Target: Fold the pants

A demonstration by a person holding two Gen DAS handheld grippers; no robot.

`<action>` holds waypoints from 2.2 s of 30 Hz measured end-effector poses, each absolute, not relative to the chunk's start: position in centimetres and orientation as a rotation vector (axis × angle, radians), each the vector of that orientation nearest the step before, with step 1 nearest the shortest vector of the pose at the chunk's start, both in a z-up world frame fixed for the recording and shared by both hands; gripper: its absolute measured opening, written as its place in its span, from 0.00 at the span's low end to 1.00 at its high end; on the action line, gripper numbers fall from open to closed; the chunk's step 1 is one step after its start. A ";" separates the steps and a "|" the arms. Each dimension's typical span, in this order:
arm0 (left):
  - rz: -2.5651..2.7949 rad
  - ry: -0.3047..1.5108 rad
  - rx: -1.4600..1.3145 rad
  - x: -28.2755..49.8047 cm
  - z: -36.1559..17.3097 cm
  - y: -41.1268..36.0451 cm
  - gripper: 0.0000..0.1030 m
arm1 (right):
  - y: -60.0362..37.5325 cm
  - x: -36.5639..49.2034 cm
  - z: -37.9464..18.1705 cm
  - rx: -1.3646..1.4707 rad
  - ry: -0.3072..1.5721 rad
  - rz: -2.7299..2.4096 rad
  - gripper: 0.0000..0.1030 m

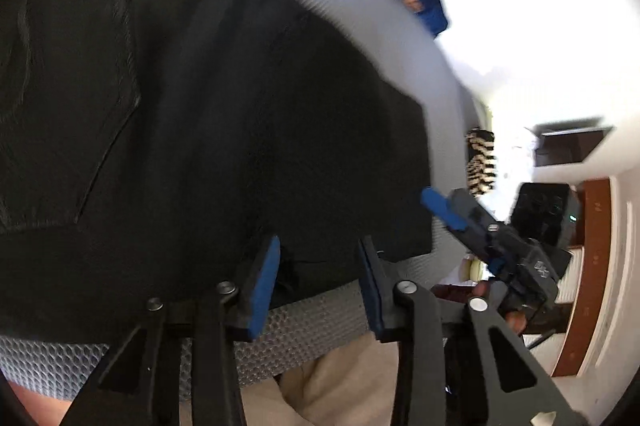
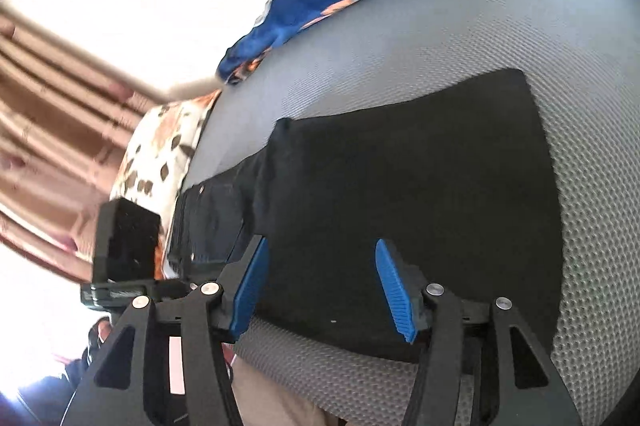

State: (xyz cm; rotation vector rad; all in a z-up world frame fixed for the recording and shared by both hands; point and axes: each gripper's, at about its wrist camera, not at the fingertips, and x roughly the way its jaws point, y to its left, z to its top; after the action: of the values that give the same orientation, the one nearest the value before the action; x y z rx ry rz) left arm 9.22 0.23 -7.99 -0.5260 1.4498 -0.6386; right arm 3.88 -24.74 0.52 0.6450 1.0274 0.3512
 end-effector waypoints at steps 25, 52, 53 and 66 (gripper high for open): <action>-0.557 1.419 -0.464 6.7 -9.9 0.0 0.07 | -27.0 3.6 -1.6 0.613 1.078 0.245 0.55; -0.558 0.991 0.121 15.6 -8.6 -9.6 0.36 | -25.6 13.0 -1.8 0.046 1.037 0.030 0.55; -0.559 0.982 0.146 15.6 -8.6 -10.1 0.37 | -25.3 13.0 -1.9 0.023 1.035 0.027 0.55; -0.504 0.984 0.250 11.7 -8.1 -8.2 0.52 | -24.0 8.5 -1.3 0.001 1.092 0.056 0.55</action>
State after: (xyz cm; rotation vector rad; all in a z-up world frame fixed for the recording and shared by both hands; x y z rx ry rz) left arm 11.69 -8.17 -8.07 0.2496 0.9840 -0.5041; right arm 8.52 -23.97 -1.27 0.0009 1.0918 0.0561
